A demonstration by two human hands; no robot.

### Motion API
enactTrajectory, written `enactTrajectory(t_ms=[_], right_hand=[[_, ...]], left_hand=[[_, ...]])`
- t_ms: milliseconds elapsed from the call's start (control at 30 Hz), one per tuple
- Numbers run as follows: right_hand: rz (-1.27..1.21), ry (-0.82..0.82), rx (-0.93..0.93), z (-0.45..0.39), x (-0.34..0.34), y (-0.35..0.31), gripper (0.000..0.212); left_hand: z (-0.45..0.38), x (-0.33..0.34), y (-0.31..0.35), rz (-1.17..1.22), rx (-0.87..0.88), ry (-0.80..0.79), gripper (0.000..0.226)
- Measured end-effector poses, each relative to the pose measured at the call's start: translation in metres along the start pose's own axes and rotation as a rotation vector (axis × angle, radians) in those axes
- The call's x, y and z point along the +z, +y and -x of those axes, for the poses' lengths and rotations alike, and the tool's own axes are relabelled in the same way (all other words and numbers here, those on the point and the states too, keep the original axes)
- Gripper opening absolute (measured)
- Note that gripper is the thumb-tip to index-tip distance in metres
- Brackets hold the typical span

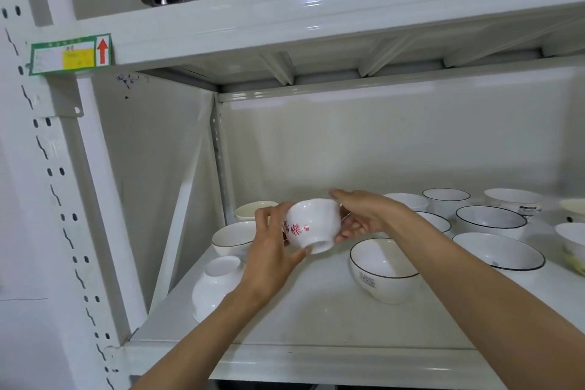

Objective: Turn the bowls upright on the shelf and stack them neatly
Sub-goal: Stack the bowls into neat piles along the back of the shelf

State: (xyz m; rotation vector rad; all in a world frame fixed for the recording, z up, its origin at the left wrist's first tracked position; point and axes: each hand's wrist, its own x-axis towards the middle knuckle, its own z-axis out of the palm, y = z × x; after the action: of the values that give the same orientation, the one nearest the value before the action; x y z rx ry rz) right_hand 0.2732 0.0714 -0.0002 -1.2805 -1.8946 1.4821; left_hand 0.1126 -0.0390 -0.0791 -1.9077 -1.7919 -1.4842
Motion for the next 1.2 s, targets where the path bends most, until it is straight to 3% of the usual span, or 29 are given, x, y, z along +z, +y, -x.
enactTrajectory(t_ms=[167,267,333,433,567,700,867,967,1067,1200], right_hand=[[-0.04,-0.13,0.036,-0.006,-0.002,0.01,0.02],[-0.03,-0.085,0.008,-0.011,0.001,0.015,0.029],[0.009,-0.064,-0.02,-0.014,0.005,0.016,0.033],[0.103,-0.006,-0.059,-0.01,0.014,0.016,0.029],[0.345,0.125,-0.106,-0.015,0.024,0.02,0.033],[0.576,0.199,-0.12,-0.029,0.028,0.027,0.037],[0.68,0.213,-0.142,-0.035,0.029,0.032,0.039],[0.748,0.233,-0.149,-0.041,0.027,0.035,0.039],[0.839,0.374,-0.205,-0.04,0.025,0.029,0.029],[0.857,0.549,-0.415,-0.026,0.037,0.012,0.022]], left_hand=[[0.005,-0.003,-0.004,0.137,-0.047,-0.027,0.073],[0.002,-0.004,-0.004,0.341,-0.263,-0.081,0.054],[-0.003,-0.002,-0.003,0.423,-0.427,-0.153,0.053],[-0.008,0.004,0.0,0.425,-0.606,-0.261,0.041],[-0.013,0.013,-0.002,0.436,-0.735,-0.283,0.015],[-0.015,0.019,-0.005,0.428,-0.756,-0.317,0.012],[-0.019,0.02,-0.011,0.359,-0.734,-0.344,0.031],[-0.019,0.019,-0.013,0.32,-0.717,-0.356,0.031],[-0.016,0.004,-0.004,0.233,-0.628,-0.367,0.025],[-0.016,-0.029,0.003,0.108,-0.499,-0.268,0.04]])
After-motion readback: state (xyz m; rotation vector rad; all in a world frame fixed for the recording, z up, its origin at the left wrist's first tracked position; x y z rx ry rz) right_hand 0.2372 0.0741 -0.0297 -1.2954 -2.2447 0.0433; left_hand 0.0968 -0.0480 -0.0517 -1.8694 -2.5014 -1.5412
